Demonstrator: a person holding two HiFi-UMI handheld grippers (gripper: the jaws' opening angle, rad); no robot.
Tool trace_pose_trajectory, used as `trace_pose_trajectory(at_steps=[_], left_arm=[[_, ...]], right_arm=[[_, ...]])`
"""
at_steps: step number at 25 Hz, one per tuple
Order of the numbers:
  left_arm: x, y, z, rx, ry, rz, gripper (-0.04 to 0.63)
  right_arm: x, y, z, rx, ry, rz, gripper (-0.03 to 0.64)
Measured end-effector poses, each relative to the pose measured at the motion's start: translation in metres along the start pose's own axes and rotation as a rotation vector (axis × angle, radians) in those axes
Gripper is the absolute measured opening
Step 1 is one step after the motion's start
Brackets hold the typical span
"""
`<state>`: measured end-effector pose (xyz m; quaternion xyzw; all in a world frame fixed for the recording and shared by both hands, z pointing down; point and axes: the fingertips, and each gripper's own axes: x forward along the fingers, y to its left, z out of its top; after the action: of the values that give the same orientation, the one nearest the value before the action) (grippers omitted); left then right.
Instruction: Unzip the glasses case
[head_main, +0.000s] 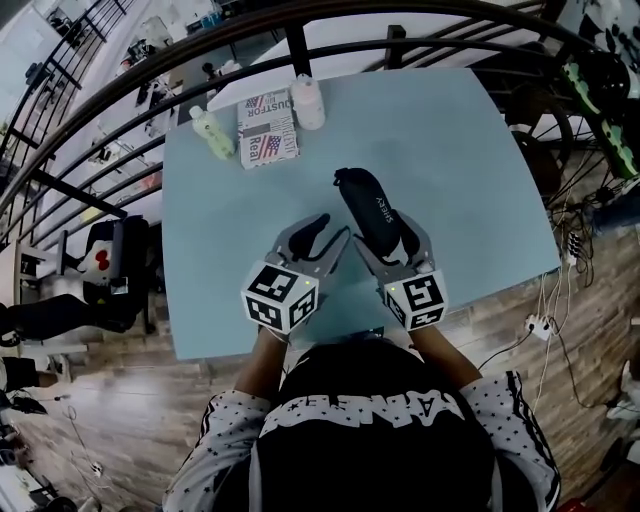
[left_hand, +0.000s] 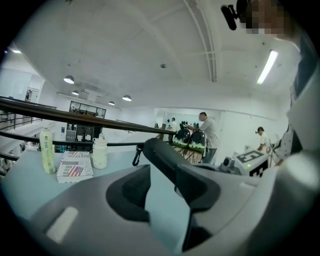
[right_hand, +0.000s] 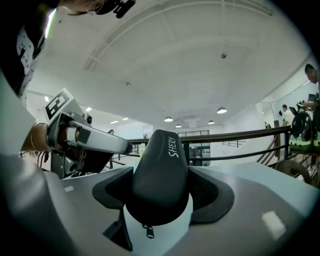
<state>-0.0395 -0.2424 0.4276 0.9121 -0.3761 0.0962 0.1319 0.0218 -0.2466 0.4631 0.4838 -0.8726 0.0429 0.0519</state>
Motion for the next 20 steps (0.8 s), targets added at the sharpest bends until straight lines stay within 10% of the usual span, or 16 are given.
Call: trace_pose_trajectory(at_steps=[20], left_arm=[[-0.015,-0.015,0.054,-0.119,-0.12,-0.109,0.0]], right_arm=[[-0.01,0.034,0.055,-0.004,-0.298,0.094,0.345]])
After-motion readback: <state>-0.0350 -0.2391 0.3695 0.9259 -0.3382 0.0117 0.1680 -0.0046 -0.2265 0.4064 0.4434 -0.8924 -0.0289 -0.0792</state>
